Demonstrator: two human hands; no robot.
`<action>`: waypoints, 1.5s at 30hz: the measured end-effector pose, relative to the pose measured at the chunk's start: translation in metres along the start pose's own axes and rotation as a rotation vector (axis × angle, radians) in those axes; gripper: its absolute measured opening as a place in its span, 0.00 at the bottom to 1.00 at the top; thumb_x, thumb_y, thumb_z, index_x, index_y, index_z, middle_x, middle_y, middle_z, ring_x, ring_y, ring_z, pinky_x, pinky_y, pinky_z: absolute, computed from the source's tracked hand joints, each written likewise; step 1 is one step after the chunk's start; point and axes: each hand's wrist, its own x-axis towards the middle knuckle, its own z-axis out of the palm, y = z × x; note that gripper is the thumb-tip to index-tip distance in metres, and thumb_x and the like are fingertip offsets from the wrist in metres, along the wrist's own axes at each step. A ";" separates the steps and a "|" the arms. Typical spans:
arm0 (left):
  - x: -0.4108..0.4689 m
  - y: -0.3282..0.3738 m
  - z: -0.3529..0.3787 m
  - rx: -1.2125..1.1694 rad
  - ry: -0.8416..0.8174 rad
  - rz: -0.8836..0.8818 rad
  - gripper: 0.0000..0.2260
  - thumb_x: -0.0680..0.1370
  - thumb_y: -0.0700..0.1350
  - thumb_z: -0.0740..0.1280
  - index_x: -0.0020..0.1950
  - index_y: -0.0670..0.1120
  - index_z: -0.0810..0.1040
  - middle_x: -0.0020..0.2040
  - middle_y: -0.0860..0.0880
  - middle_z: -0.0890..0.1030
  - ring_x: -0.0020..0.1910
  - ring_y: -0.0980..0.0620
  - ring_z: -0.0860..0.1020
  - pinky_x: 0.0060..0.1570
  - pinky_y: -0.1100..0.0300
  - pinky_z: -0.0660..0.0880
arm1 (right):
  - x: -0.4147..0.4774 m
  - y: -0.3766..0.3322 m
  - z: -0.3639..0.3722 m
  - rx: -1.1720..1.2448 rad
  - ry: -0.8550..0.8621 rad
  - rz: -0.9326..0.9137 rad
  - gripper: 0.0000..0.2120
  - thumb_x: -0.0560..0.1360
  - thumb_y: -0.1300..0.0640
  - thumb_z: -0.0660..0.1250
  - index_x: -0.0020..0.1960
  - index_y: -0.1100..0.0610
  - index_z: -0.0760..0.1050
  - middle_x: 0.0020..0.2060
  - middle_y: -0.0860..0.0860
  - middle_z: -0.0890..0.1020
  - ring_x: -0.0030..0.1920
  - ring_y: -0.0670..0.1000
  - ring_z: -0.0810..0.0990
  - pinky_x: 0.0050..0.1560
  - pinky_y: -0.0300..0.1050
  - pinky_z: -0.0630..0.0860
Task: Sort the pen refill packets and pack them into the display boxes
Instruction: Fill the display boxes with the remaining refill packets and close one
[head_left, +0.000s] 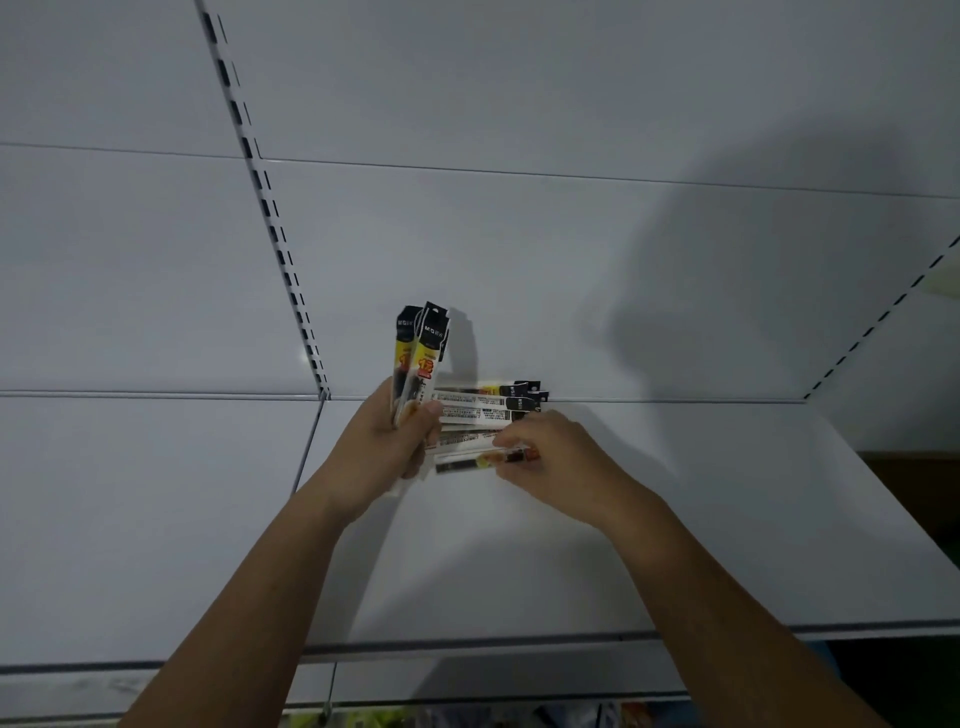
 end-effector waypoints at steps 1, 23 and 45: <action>0.000 0.001 0.001 -0.010 0.016 -0.009 0.07 0.85 0.48 0.65 0.56 0.45 0.74 0.37 0.46 0.77 0.31 0.49 0.70 0.32 0.55 0.69 | -0.001 0.000 0.002 -0.047 -0.018 0.000 0.14 0.77 0.48 0.74 0.61 0.47 0.82 0.52 0.39 0.77 0.55 0.44 0.74 0.58 0.47 0.71; 0.008 0.018 0.003 -0.017 -0.032 -0.187 0.15 0.84 0.55 0.65 0.47 0.45 0.80 0.31 0.51 0.78 0.28 0.53 0.70 0.29 0.59 0.67 | 0.008 -0.024 -0.019 -0.241 0.309 -0.470 0.11 0.81 0.49 0.65 0.53 0.49 0.86 0.47 0.47 0.80 0.50 0.50 0.74 0.53 0.52 0.67; -0.001 -0.006 -0.023 -0.206 0.110 -0.070 0.02 0.81 0.41 0.71 0.51 0.43 0.81 0.37 0.45 0.81 0.29 0.50 0.71 0.33 0.56 0.72 | 0.041 -0.012 0.021 -0.161 0.190 0.008 0.19 0.77 0.47 0.73 0.67 0.49 0.79 0.60 0.47 0.79 0.66 0.54 0.71 0.68 0.54 0.65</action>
